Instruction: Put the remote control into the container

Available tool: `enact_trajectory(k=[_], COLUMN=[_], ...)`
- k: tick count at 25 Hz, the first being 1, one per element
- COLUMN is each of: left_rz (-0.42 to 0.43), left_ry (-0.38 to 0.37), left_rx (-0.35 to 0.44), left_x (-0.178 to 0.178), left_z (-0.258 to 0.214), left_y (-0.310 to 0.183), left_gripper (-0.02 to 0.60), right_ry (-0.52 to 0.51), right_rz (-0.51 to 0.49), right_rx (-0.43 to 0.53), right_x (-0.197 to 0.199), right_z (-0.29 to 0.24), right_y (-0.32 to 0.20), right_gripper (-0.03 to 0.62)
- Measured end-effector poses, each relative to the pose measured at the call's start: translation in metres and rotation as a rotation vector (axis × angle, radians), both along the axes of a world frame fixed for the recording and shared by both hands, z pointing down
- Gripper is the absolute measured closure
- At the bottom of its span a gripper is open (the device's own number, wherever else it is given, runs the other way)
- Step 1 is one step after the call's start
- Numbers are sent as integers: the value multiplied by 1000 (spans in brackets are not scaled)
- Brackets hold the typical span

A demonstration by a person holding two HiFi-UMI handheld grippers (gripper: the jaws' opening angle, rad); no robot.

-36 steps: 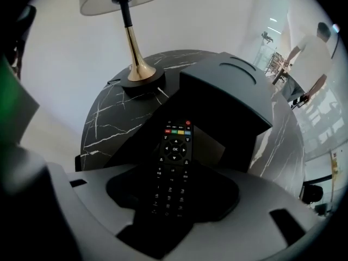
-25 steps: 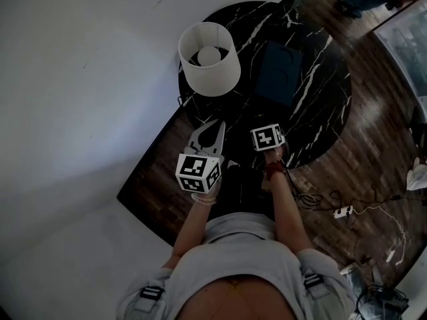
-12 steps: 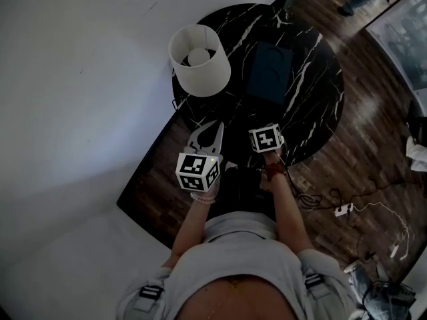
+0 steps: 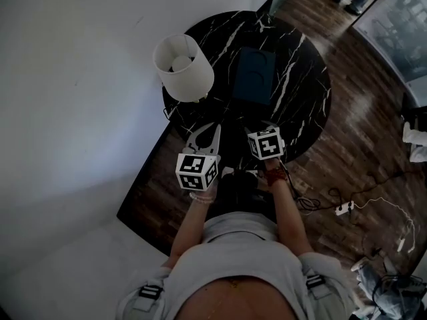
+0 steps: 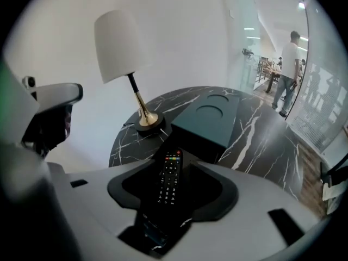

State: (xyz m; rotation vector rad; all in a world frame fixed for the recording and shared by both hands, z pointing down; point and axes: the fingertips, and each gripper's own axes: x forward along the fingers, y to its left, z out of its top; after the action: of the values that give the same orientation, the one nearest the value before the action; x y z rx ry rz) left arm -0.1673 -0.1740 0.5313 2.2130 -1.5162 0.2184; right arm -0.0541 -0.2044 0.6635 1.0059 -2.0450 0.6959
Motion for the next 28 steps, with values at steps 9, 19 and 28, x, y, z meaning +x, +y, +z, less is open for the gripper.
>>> enact_trajectory(k=[9, 19, 28], left_rz=[35, 79, 125], left_ry=[-3, -12, 7], left_rx=[29, 74, 141], left_x=[27, 60, 90], left_z=[-11, -33, -65], left_y=[-5, -10, -14], left_gripper=[574, 574, 574], right_ry=[-94, -208, -244], right_rz=[54, 55, 48], right_rx=[149, 301, 397], right_x=[21, 36, 52], right_z=[-59, -119, -160], right_y=[-1, 5, 15], right_gripper=[519, 566, 576])
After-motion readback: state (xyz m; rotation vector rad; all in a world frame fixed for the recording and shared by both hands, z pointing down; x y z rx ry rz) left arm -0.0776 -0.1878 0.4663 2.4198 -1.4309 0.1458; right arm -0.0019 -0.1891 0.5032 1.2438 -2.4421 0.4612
